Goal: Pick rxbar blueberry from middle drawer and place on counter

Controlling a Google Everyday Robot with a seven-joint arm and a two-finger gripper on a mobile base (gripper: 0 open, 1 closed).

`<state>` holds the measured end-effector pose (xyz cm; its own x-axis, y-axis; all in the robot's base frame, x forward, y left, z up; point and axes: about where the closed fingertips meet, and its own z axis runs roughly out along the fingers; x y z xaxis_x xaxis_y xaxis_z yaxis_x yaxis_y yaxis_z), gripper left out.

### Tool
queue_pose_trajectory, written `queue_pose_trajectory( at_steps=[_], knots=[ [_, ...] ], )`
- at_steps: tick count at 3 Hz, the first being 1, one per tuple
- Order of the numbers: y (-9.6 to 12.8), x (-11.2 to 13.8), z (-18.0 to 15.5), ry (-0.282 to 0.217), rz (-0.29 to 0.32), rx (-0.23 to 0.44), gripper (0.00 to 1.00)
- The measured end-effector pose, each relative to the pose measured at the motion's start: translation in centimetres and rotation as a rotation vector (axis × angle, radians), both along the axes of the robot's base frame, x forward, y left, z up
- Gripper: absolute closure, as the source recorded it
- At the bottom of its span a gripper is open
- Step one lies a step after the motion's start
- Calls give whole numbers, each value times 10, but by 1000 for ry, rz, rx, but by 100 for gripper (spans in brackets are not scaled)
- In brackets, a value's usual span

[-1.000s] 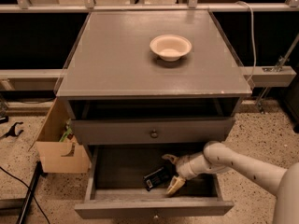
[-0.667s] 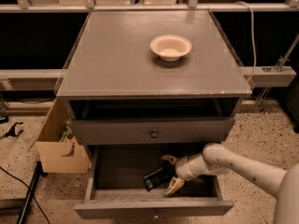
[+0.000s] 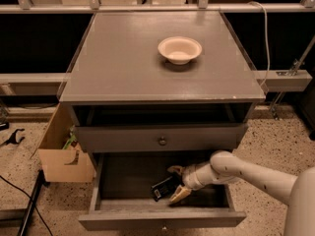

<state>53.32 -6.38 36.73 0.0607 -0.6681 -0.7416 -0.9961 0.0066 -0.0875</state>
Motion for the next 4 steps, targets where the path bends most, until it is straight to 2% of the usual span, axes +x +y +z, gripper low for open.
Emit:
queue_pose_trajectory(
  at_steps=[4],
  knots=[
    [1, 1, -8, 64, -23, -46, 28]
  ],
)
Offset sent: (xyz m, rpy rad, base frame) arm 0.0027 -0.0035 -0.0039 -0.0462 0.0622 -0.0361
